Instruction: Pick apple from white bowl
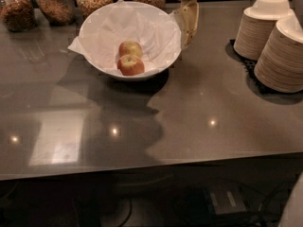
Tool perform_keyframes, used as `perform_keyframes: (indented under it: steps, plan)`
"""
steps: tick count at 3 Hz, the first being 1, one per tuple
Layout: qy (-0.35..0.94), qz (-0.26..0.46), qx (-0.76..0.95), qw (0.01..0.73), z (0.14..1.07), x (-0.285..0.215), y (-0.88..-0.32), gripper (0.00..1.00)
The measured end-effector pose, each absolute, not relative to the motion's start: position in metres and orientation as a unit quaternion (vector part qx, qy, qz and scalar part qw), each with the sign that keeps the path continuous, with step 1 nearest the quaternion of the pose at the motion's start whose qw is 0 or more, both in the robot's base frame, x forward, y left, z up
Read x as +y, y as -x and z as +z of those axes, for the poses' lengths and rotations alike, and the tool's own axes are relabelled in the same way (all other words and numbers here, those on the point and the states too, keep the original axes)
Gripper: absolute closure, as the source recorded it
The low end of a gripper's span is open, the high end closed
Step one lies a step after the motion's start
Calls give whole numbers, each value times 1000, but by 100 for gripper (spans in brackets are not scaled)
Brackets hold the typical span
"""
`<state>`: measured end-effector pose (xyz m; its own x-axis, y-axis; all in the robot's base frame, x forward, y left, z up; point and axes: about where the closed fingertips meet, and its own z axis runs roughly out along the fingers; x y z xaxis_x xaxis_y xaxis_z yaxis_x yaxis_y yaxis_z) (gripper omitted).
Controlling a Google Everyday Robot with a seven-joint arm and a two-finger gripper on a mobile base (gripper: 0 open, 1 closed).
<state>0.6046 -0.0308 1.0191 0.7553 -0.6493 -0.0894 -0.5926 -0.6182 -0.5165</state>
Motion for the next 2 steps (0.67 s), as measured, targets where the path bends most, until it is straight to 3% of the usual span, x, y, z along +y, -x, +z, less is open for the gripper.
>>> perform_keyframes:
  steps: [2]
  plan:
    - [919, -65, 282, 268, 1007, -12, -616, 0]
